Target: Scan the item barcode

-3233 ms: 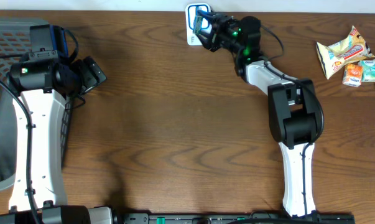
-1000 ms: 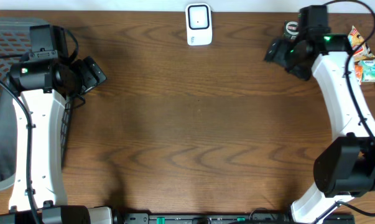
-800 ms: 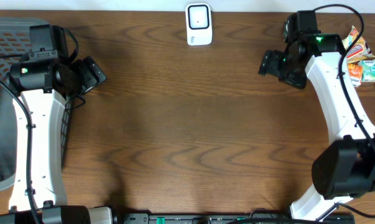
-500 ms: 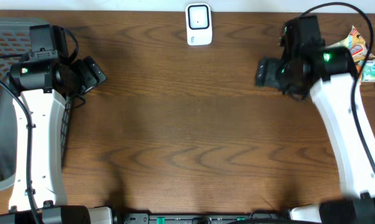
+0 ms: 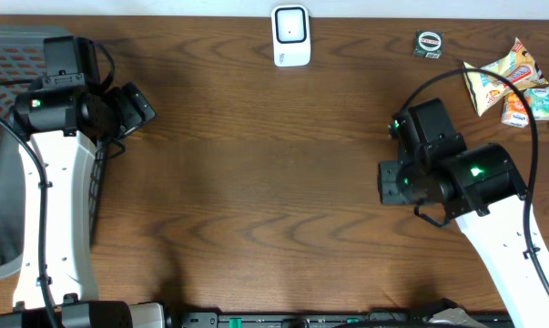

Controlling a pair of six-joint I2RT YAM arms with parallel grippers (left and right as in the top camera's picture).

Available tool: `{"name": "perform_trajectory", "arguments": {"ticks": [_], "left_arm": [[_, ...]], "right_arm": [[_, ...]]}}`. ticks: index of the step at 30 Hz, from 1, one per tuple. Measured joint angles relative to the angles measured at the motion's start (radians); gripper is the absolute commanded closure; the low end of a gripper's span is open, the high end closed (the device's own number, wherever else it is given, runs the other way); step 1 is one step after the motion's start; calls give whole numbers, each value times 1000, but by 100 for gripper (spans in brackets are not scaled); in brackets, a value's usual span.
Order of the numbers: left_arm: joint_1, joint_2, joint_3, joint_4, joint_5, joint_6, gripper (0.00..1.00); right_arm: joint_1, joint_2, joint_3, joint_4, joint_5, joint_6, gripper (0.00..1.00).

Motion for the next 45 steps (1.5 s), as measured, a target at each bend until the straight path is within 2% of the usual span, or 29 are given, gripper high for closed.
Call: {"name": "perform_trajectory", "arguments": {"ticks": [17,18,19,20,45], "left_arm": [[0,0,0,0,0,0,2],[0,0,0,0,0,0,2],[0,0,0,0,0,0,2],[0,0,0,0,0,0,2],[0,0,0,0,0,0,2]], "right_arm": [[0,0,-7,-28,3,-9,98],[0,0,-7,-29,3,-9,75],[0,0,-7,-31,3,-9,6],[0,0,-7,-33,2,-8,1],[0,0,-12,-37,39,-9,1]]}}
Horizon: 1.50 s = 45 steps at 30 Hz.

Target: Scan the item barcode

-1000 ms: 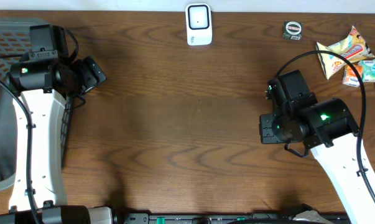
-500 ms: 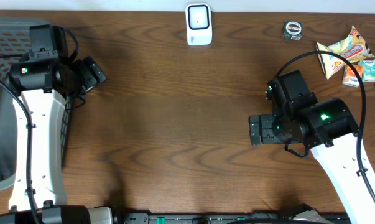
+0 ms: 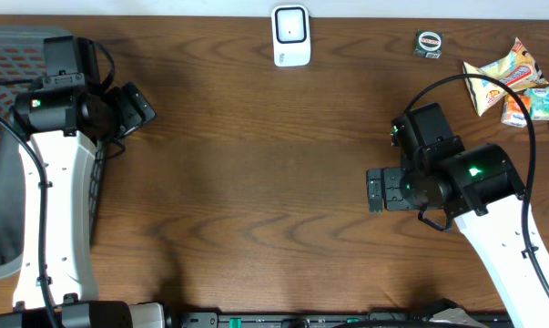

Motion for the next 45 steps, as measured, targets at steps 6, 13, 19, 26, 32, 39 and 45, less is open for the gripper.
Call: {"name": "perform_trajectory", "arguments": {"ticks": [6,13,19,26,32,39,45], "left_arm": [[0,0,0,0,0,0,3],[0,0,0,2,-1,0,2],[0,0,0,0,0,0,2],[0,0,0,0,0,0,2],[0,0,0,0,0,0,3],[0,0,0,0,0,0,2],[0,0,0,0,0,0,2]], "right_arm": [[-6,-31,-110,143,6,-3,1],[-72,-235,-401,491,-17,-45,1],[-159,-534,-645,718,-50,-83,1],[-262,-858,-858,813,-71,-102,1],[-282,-990,-963,933,-82,-141,1],[-283,-1075,-1103,1135,-92,-182,1],[-283,-1162,-1199,1280,-147,-274,1]]}}
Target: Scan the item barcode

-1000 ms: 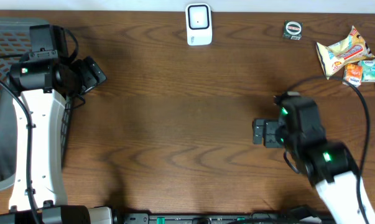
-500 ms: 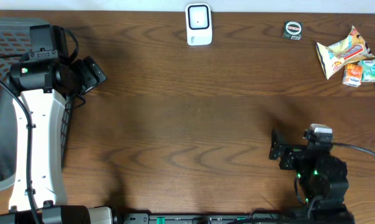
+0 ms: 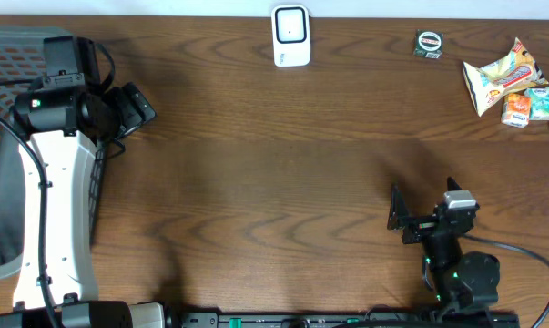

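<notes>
The white barcode scanner (image 3: 290,35) stands at the far edge of the table, near the middle. A small black item with a round label (image 3: 428,43) lies to its right. Several snack packets (image 3: 502,76) lie at the far right. My right gripper (image 3: 397,214) sits low by the table's front edge, pointing left, with its jaws apart and nothing between them. My left gripper (image 3: 137,103) hovers at the far left beside the mesh bin, holding nothing that I can see. Whether it is open or shut does not show.
A grey mesh bin (image 3: 1,137) fills the left edge, partly under my left arm. A small orange packet (image 3: 515,107) and a pale green one (image 3: 545,102) lie among the snacks. The brown wooden table (image 3: 256,182) spreads between the arms.
My right arm has pulled back from mid-table on the right to the front edge, folded low. Its gripper is now nearer the front and still empty. The left arm has not moved.
My right gripper hung over the right half of the table, far short of the snacks. Then it was slightly further left with its jaws apart. Now the arm is folded at the front edge. The left arm and all items have stayed in place.
</notes>
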Controlling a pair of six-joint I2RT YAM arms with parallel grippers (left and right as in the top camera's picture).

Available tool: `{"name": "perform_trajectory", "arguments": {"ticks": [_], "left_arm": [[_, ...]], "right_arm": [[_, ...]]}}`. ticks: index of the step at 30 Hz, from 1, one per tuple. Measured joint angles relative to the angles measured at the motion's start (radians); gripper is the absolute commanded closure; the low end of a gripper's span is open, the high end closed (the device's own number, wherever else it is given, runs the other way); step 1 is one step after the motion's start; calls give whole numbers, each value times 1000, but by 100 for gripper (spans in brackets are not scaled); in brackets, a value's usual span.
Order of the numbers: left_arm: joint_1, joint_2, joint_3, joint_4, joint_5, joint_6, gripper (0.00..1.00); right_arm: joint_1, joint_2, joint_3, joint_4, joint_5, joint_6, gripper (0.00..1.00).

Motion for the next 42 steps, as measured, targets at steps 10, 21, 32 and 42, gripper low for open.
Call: {"name": "perform_trajectory", "arguments": {"ticks": [10,21,32,42], "left_arm": [[0,0,0,0,0,0,2],[0,0,0,0,0,0,3],[0,0,0,0,0,0,2],[0,0,0,0,0,0,2]], "right_arm": [[-37,-100,-126,120,-16,-38,1],[-38,-103,-129,45,-1,-78,1],[-57,-103,-129,45,13,-85,1],[-57,-103,-129,45,14,-86,1]]}}
